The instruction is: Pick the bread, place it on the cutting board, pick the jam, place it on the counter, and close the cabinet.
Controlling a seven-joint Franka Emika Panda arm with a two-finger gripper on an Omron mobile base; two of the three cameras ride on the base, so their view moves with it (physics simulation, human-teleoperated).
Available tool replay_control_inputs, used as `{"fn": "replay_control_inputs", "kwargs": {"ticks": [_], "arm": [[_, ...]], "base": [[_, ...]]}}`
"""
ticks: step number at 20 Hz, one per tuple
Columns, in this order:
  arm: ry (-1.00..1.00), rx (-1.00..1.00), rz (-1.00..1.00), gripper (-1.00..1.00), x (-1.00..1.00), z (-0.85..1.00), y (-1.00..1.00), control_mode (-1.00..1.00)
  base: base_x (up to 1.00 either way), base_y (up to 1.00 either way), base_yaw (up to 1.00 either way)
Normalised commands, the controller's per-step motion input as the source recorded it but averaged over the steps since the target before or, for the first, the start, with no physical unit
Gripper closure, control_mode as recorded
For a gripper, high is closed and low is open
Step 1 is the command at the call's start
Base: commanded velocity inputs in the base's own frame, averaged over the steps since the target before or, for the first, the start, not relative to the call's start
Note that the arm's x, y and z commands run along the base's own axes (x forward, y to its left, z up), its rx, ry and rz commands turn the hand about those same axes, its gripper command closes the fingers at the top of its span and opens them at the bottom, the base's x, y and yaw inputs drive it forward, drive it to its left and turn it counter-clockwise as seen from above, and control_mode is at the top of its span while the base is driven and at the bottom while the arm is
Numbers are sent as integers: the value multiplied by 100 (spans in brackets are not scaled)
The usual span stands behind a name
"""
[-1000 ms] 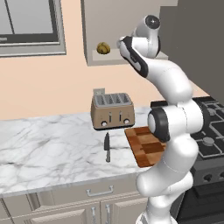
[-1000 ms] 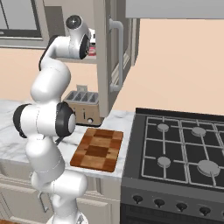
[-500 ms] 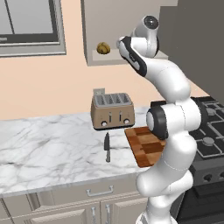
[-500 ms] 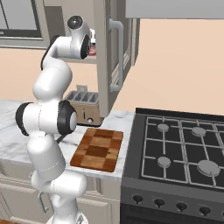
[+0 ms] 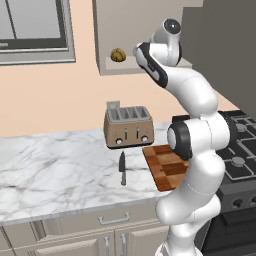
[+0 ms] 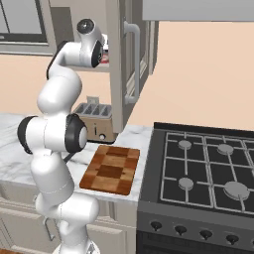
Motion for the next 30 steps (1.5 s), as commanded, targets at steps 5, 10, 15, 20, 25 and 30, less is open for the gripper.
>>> {"fn": "replay_control_inputs", "kwargs": {"ticks": [5,10,15,20,25,30], "arm": [[0,0,0,-100,4,-4,0,-100],[0,0,0,-100,16,0,0,-100],[0,0,0,-100,16,0,0,-100],[0,0,0,-100,10,0,0,-100],[0,0,0,100,0,0,1,-100],[0,0,0,100,0,0,0,-100]], "base": [[0,0,0],[0,0,0],[0,0,0],[0,0,0],[0,0,0],[0,0,0]]}}
